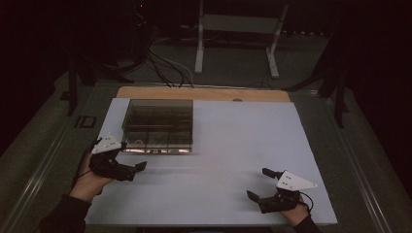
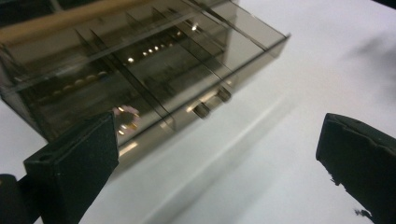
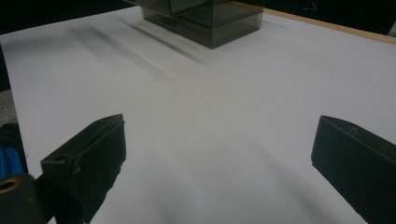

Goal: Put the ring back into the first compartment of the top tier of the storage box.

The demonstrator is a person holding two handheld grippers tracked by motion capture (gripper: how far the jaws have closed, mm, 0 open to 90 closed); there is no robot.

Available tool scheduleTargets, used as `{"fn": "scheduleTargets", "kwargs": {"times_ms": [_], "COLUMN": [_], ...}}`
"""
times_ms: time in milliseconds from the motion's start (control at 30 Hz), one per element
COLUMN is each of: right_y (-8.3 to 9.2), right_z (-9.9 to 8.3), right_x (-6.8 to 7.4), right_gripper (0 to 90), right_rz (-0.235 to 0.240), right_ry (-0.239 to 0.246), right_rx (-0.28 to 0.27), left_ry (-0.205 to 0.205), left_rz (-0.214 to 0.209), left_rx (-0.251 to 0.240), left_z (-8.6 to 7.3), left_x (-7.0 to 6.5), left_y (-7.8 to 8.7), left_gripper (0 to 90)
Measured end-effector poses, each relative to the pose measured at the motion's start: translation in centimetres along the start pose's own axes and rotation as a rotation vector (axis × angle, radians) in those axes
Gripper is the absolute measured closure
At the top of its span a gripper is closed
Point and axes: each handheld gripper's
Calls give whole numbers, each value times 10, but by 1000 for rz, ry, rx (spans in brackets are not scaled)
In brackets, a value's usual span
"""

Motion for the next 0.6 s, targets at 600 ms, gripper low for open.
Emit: {"fn": "scheduleTargets", "kwargs": {"times_ms": [600], "right_y": [0], "right_z": [0], "right_x": [0], "right_gripper": [30], "right_rz": [0], "right_ry": [0], "right_rx": [0], "left_ry": [4], "left_rz": [-18], "left_rx": [-47], "left_z": [-36], "left_x": [-16], "left_y": [-17], "left_gripper": [9]}}
Point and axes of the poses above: each handheld gripper's, and its own axes: y roughly backward along the jaws, z roughly out of its top, x roughly to its left
